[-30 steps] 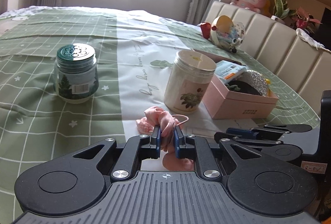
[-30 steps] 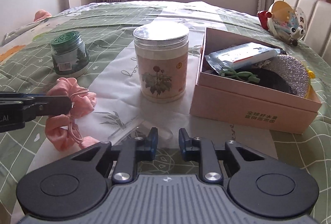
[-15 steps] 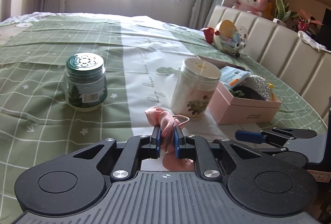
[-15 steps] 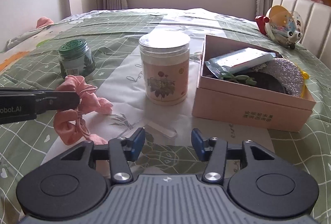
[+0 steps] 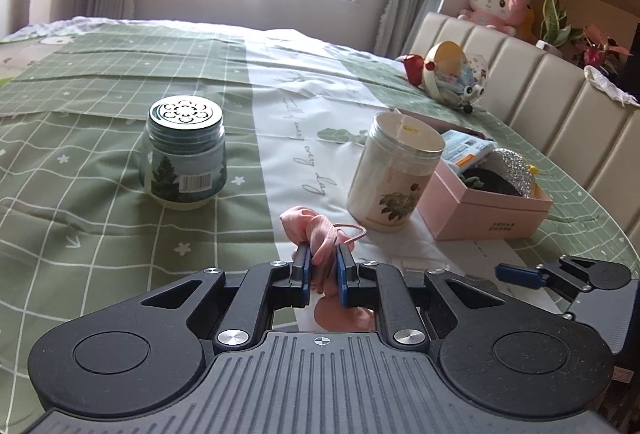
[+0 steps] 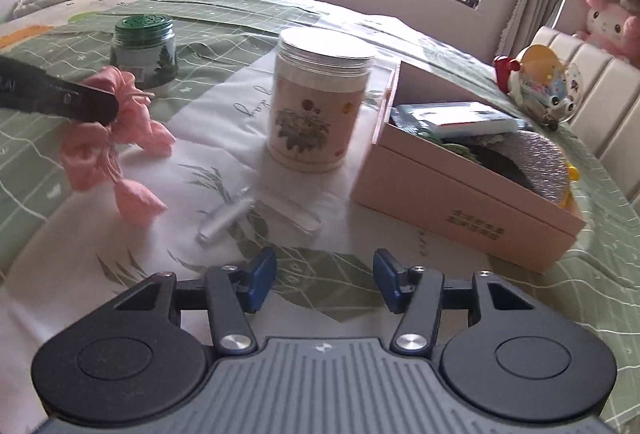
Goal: Organize soft objects
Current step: 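Lift the scrunchie with the left tool while the right tool grasps the clear hair clip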
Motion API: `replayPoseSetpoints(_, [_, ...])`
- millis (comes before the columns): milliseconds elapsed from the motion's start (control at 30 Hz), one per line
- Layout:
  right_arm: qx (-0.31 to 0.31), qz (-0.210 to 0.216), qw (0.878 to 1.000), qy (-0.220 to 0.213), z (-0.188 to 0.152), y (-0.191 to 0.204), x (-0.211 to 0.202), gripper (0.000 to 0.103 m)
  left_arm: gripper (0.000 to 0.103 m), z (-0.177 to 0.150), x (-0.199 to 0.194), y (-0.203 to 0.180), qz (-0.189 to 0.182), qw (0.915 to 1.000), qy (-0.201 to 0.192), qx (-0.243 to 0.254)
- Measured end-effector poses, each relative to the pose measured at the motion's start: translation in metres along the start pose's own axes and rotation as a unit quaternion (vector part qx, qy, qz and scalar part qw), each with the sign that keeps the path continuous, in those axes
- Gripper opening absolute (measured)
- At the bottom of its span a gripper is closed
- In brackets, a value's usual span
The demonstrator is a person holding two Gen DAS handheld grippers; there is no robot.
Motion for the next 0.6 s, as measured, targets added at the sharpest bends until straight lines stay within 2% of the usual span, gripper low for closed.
replayPoseSetpoints(133, [0.062,0.042,0.997,-0.022,0.005,-0.005,-0.012,0.058,0.015,0.001,0.001,0.002,0.002,1.0000,-0.002,-0.001])
replayPoseSetpoints(233, [0.121,0.057,0.991,-0.017,0.015,0.005,-0.005,0.060,0.015,0.000,0.003,0.005,0.004,1.0000,0.000,-0.001])
replayPoseSetpoints(300, [0.163,0.048,0.985,-0.008,0.023,0.012,0.009,0.060,0.015,-0.001,0.004,0.006,0.005,1.0000,0.000,-0.002])
replayPoseSetpoints(433, [0.218,0.003,0.976,0.001,0.031,0.017,0.034,0.061,0.015,-0.003,0.005,0.009,0.006,1.0000,0.001,0.000])
replayPoseSetpoints(600, [0.207,-0.033,0.978,0.022,0.026,0.028,0.054,0.066,0.015,-0.006,0.006,0.014,0.003,1.0000,0.003,-0.006])
Point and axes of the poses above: each gripper's, at about its wrist camera, not at the fingertips, and x roughly the way its jaws point, y to its left, z to its top, the point moved 9 cm from there along x, roughly the way its jaws point, and after that the axes turned 8 degrees about -y, right-handed, at the moved point
